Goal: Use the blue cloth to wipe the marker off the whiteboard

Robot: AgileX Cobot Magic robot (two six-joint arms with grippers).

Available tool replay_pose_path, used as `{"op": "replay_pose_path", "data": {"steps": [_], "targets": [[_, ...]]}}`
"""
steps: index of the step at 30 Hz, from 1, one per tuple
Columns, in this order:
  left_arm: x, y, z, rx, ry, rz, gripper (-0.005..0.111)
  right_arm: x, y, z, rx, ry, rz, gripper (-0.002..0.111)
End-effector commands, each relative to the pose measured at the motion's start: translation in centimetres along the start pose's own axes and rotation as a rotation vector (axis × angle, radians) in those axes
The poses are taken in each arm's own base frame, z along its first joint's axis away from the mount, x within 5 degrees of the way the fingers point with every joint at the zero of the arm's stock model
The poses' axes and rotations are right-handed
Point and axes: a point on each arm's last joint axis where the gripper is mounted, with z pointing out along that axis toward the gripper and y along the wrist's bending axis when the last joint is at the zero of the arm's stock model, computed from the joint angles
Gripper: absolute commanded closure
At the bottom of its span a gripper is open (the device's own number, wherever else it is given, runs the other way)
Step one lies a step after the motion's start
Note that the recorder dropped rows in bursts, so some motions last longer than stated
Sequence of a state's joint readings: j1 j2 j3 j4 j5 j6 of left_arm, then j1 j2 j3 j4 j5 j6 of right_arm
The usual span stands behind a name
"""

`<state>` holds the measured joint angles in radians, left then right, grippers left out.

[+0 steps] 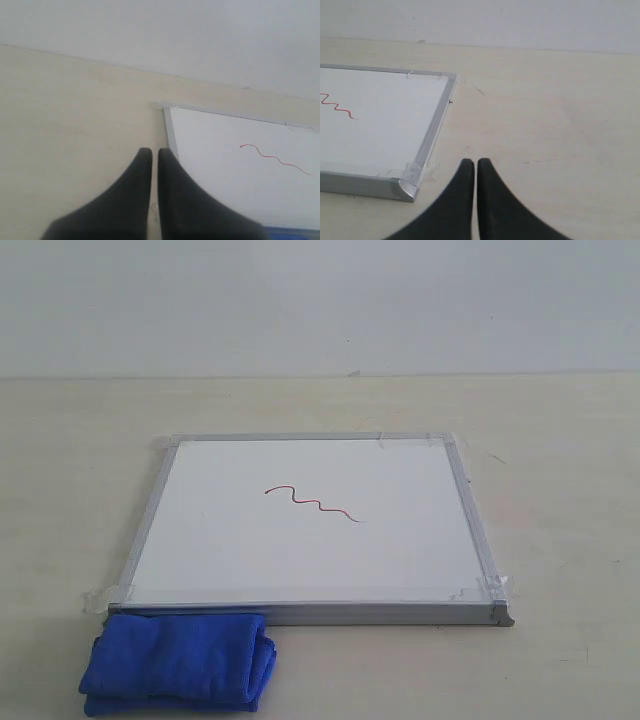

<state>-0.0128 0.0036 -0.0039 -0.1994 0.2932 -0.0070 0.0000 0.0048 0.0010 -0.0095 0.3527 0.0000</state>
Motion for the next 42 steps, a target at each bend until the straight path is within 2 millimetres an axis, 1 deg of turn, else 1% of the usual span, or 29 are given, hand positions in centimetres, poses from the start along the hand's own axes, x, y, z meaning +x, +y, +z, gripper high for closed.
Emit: {"op": "replay_pose_path", "data": {"steps": [1, 16, 21, 29, 31, 33, 36, 39, 42], "targets": [[0.1, 0.0, 0.0, -0.004, -0.001, 0.003, 0.102, -0.1, 0.0, 0.0, 0.003, -0.014, 0.0, 0.108], [0.1, 0.0, 0.0, -0.004, -0.001, 0.003, 0.102, -0.1, 0.0, 0.0, 0.003, -0.014, 0.0, 0.108], [0.1, 0.0, 0.0, -0.004, -0.001, 0.003, 0.102, -0.4, 0.0, -0.1, 0.003, -0.046, 0.0, 0.108], [0.1, 0.0, 0.0, -0.004, -0.001, 0.003, 0.102, -2.2, 0.0, -0.3, 0.003, -0.248, 0.0, 0.108], [0.1, 0.0, 0.0, -0.004, -0.001, 0.003, 0.102, -3.0, 0.0, -0.5, 0.004, -0.331, -0.007, 0.108], [0.1, 0.0, 0.0, -0.004, -0.001, 0.003, 0.102, -3.3, 0.0, -0.7, 0.004, -0.375, -0.007, 0.108], [0.1, 0.0, 0.0, -0.004, -0.001, 0.003, 0.102, -3.4, 0.0, -0.7, 0.003, -0.381, 0.0, 0.108], [0.1, 0.0, 0.0, -0.004, -0.001, 0.003, 0.102, -5.3, 0.0, -1.6, -0.005, -0.429, 0.041, 0.108], [0.1, 0.0, 0.0, -0.004, -0.001, 0.003, 0.102, -7.5, -0.1, -2.0, -0.005, -0.372, 0.049, 0.108]]}}
